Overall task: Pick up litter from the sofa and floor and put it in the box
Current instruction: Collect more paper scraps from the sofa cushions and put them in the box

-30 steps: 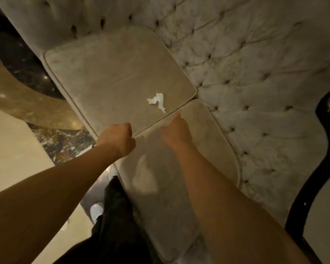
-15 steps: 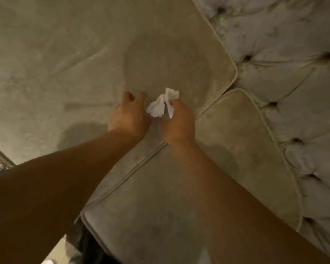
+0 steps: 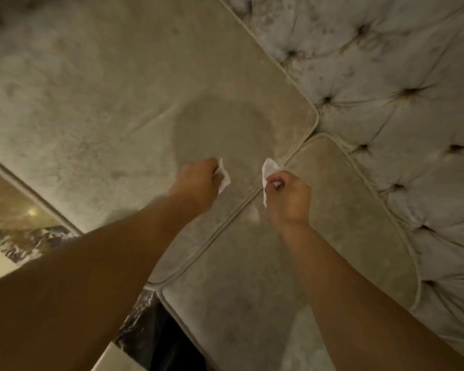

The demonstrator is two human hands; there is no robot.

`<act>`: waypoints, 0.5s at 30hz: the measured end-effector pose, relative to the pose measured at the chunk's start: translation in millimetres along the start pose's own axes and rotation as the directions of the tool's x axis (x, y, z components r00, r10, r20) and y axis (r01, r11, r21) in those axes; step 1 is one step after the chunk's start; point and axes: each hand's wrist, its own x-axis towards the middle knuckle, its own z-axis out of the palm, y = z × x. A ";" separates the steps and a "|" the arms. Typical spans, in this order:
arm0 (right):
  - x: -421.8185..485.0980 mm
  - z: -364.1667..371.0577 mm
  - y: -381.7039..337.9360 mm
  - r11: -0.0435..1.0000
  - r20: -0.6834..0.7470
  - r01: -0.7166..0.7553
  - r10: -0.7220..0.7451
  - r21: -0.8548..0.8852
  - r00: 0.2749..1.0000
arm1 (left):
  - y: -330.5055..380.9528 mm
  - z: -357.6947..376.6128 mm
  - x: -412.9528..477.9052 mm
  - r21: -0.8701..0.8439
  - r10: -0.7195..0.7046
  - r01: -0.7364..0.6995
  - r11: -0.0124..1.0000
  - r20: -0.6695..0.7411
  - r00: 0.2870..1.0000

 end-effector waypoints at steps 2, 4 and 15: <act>-29.3 -14.8 -15.2 1.000 -0.019 0.025 -0.025 -0.003 1.000 | 0.4 -20.9 -38.1 -0.025 -0.037 0.036 0.999 -0.024 0.999; -71.9 -39.1 -35.0 0.995 -0.053 0.096 -0.094 0.029 0.994 | 7.5 -46.6 -93.1 -0.003 -0.002 0.002 1.000 -0.079 0.997; -461.7 -186.0 -38.5 0.982 -0.219 0.185 -0.187 -0.028 0.958 | 38.1 -89.0 -475.4 0.275 0.258 -0.250 0.929 0.005 0.966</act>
